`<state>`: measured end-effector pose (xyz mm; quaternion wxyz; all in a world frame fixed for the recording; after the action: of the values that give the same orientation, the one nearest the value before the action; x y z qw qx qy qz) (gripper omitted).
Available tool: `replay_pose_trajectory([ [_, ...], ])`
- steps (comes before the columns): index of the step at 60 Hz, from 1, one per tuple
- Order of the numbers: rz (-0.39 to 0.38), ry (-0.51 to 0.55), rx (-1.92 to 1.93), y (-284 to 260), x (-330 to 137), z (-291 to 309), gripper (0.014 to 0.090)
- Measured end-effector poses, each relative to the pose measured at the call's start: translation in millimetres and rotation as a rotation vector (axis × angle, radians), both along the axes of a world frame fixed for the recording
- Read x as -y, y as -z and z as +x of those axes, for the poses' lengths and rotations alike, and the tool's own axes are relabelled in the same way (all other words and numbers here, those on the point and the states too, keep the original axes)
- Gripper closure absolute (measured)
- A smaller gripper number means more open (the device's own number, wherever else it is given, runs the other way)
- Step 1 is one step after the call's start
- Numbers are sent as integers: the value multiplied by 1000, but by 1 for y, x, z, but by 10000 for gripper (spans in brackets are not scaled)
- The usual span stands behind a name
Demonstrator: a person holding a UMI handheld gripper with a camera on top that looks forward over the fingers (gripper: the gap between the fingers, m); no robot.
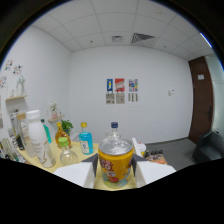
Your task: Make me a cup of Vodka Sunrise.
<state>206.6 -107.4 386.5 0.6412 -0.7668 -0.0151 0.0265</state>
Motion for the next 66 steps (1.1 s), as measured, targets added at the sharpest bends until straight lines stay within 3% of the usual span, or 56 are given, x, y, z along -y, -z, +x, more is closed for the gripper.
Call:
replay_pose_trajectory([
  [2, 7, 14, 5, -1, -3, 3, 513],
  [19, 11, 43, -4, -8, 8, 7, 542],
  [34, 95, 61, -55, -41, 76, -8, 546],
  [41, 55, 62, -86, -2, 103, -27, 546],
  [55, -148, 86, -130, 145, 124, -70, 549],
  [66, -199, 101, 10, 193, 118, -83, 545],
])
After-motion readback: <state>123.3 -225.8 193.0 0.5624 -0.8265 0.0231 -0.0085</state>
